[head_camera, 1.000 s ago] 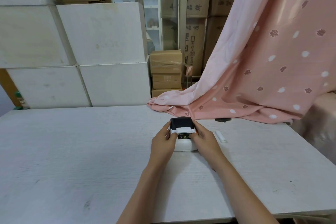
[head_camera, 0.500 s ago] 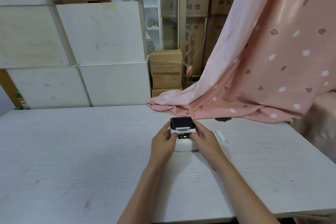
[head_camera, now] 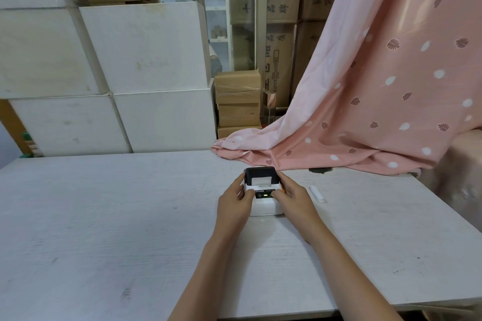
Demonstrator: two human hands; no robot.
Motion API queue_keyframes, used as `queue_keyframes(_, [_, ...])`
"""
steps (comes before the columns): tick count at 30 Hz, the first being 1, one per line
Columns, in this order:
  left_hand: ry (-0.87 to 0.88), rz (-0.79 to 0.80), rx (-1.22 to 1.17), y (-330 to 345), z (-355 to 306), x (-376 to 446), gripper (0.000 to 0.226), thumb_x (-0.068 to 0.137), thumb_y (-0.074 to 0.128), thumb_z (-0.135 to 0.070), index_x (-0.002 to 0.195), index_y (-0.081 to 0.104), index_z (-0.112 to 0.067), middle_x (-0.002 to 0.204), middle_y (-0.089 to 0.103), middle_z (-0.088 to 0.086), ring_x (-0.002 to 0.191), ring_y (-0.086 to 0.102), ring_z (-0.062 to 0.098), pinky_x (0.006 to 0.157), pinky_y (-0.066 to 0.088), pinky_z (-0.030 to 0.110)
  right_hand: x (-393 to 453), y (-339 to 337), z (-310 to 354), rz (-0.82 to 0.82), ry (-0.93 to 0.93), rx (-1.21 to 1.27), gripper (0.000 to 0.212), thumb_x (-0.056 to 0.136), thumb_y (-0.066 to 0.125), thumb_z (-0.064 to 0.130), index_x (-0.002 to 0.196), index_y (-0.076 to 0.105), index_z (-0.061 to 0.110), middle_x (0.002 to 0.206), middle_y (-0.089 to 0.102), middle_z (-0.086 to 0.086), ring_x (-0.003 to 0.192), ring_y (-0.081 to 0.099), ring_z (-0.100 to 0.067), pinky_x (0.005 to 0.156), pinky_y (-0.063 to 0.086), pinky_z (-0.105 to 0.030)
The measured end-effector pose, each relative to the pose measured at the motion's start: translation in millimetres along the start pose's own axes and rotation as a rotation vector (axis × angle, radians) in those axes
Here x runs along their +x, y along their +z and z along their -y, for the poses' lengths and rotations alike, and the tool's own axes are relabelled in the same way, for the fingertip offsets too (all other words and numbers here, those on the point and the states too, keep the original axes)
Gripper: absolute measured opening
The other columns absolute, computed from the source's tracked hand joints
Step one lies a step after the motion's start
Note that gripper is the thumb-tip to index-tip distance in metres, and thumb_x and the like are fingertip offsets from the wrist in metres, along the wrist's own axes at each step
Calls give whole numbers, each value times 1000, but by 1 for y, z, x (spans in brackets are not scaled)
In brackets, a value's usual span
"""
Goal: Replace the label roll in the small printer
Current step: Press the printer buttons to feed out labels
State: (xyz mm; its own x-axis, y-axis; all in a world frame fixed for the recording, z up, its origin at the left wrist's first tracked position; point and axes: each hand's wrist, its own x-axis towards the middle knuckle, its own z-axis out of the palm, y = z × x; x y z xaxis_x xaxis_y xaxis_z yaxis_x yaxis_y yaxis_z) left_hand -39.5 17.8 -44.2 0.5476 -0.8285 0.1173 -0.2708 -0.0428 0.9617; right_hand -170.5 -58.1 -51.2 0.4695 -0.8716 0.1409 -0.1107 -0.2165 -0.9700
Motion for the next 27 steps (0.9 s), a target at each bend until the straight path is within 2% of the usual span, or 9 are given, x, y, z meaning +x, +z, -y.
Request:
queue_keyframes(4, [4, 1, 12, 0, 0, 1, 48, 92, 52, -13, 117, 58, -54, 80, 64, -43, 80, 57, -22, 80, 44, 11, 0, 0, -1, 4, 0, 3, 57, 91, 52, 4, 120, 71, 50, 120, 78, 14, 123, 68, -16, 111, 50, -42])
queue_keyframes(6, [3, 0, 11, 0, 0, 1, 48, 92, 51, -13, 122, 58, -49, 81, 63, -44, 81, 56, -24, 79, 43, 10, 0, 0, -1, 5, 4, 1, 57, 90, 52, 5, 124, 71, 47, 119, 78, 14, 122, 68, -17, 110, 50, -43])
queue_keyframes(10, [2, -6, 5, 0, 0, 0, 47, 92, 52, -13, 127, 58, -44, 87, 64, -42, 86, 56, -27, 80, 41, 10, 0, 0, -1, 5, 10, 1, 59, 90, 52, 5, 123, 70, 50, 120, 78, 15, 123, 68, -16, 110, 50, -41])
queue_keyframes(16, [-14, 6, 40, -1, -4, -1, 54, 92, 51, -13, 97, 50, -66, 71, 59, -47, 71, 53, -24, 79, 42, 11, -1, -1, 1, 5, 8, -2, 59, 91, 53, 5, 124, 68, 51, 122, 77, 19, 123, 67, -9, 109, 50, -36])
queue_keyframes(23, [-8, 3, 34, 0, -3, -1, 57, 92, 51, -12, 96, 49, -68, 71, 59, -46, 72, 53, -24, 80, 43, 13, -1, 0, 0, 1, 2, -9, 59, 90, 53, 5, 120, 70, 53, 120, 78, 16, 122, 68, -14, 110, 50, -42])
queue_keyframes(27, [-8, 7, 31, 0, -3, -1, 53, 92, 51, -12, 103, 51, -63, 74, 60, -48, 74, 54, -25, 81, 44, 14, -2, -1, 2, 0, 8, 1, 60, 91, 53, 4, 117, 70, 56, 121, 78, 17, 123, 68, -13, 109, 50, -39])
